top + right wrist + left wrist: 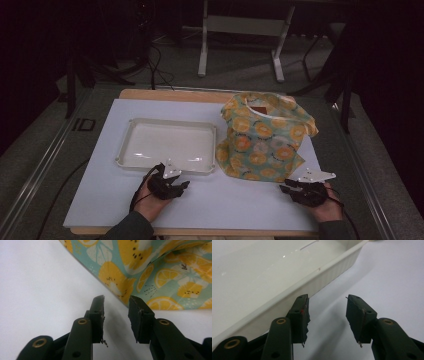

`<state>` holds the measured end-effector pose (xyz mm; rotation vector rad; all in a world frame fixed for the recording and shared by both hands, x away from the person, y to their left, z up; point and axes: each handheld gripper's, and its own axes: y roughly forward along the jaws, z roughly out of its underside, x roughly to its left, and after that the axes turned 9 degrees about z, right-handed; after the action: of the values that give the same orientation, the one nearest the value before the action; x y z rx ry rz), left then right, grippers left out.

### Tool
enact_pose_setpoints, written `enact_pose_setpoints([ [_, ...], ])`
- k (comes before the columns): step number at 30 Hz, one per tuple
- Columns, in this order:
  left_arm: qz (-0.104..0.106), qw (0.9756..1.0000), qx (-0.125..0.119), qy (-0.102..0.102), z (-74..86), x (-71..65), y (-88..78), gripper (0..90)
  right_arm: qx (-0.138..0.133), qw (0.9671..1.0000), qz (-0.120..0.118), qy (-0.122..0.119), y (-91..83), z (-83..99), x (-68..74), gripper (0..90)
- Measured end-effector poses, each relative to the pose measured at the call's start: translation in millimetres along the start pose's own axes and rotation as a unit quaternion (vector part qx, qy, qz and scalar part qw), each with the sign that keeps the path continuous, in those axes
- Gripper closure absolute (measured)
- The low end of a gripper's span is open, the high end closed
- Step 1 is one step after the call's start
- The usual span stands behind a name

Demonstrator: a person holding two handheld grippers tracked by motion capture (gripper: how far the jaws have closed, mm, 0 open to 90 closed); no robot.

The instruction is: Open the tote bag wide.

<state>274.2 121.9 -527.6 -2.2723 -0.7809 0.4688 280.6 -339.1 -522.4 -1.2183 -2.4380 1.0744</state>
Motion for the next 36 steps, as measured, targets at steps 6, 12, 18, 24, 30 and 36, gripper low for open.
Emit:
enact_pose_setpoints([
  [6,0.001,1.0000,-0.002,0.006,-0.6,-1.8,-1.6,54.1,-0.008,0.9999,0.004,0.008,-3.7,0.3,0.3,65.7],
  [12,0.001,0.9999,-0.011,0.003,-1.0,-1.1,-4.5,56.4,-0.024,0.9995,0.008,0.019,-7.9,-0.5,-1.6,64.5],
  [18,0.026,0.9992,-0.028,0.015,-2.1,-5.8,-8.0,57.8,-0.044,0.9983,0.000,0.038,-15.5,-3.0,-2.6,61.4],
  [24,0.043,0.9979,-0.039,0.027,-7.6,-15.0,-11.2,57.8,-0.063,0.9969,0.005,0.046,-23.5,-9.3,-2.3,59.6],
  [30,0.055,0.9965,-0.047,0.042,-18.0,-23.2,-19.0,60.5,-0.072,0.9959,0.007,0.053,-29.1,-18.6,-2.9,55.6],
  [36,0.053,0.9965,-0.045,0.047,-33.0,-27.5,-19.2,60.1,-0.091,0.9939,0.014,0.060,-34.8,-30.4,-4.3,52.9],
])
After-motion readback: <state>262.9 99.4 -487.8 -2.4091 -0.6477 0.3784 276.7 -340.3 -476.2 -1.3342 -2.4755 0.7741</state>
